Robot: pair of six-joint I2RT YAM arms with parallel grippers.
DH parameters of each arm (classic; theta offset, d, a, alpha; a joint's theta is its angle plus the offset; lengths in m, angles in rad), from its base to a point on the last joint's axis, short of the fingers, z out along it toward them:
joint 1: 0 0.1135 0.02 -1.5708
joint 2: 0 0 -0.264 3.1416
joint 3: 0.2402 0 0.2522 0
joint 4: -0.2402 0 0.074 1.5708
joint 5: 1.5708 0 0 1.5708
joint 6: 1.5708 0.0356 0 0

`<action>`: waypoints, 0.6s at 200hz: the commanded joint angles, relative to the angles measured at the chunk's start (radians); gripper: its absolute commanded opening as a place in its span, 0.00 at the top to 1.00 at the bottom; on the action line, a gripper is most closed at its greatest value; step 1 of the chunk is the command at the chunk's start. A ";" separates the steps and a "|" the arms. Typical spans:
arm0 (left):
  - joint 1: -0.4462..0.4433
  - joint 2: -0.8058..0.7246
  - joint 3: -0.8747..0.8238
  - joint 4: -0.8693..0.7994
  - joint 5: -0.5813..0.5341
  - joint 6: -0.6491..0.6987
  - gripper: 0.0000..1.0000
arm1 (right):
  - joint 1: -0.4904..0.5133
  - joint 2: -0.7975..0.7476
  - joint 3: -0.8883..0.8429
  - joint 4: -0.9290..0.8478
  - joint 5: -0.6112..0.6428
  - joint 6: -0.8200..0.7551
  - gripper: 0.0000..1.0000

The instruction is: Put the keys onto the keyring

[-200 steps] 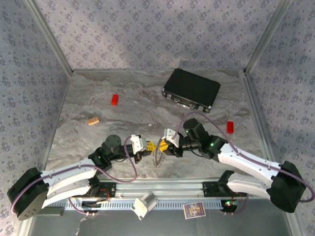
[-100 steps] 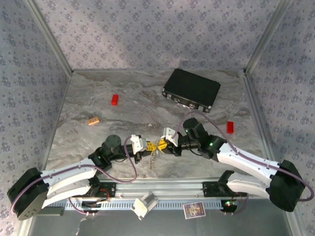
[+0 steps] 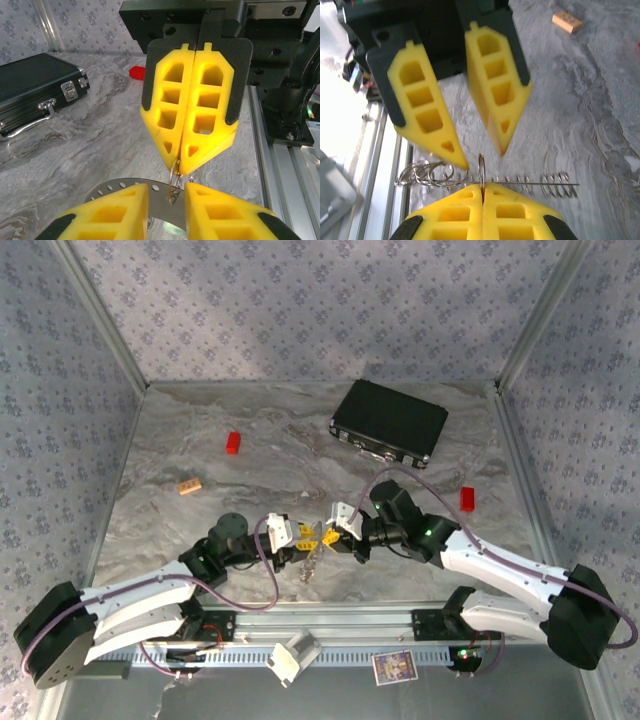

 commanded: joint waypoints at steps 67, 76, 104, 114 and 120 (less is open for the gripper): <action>-0.006 -0.044 0.106 -0.265 0.004 0.100 0.76 | 0.049 0.086 0.212 -0.294 0.112 -0.154 1.00; -0.006 -0.040 0.110 -0.265 0.014 0.103 0.76 | 0.056 0.092 0.221 -0.305 0.115 -0.160 1.00; -0.006 -0.022 0.121 -0.263 0.030 0.113 0.77 | 0.073 0.110 0.245 -0.319 0.127 -0.173 1.00; -0.006 -0.019 0.122 -0.258 0.036 0.114 0.78 | 0.082 0.121 0.258 -0.329 0.135 -0.180 1.00; -0.006 -0.019 0.122 -0.254 0.040 0.116 0.78 | 0.086 0.127 0.266 -0.336 0.140 -0.184 1.00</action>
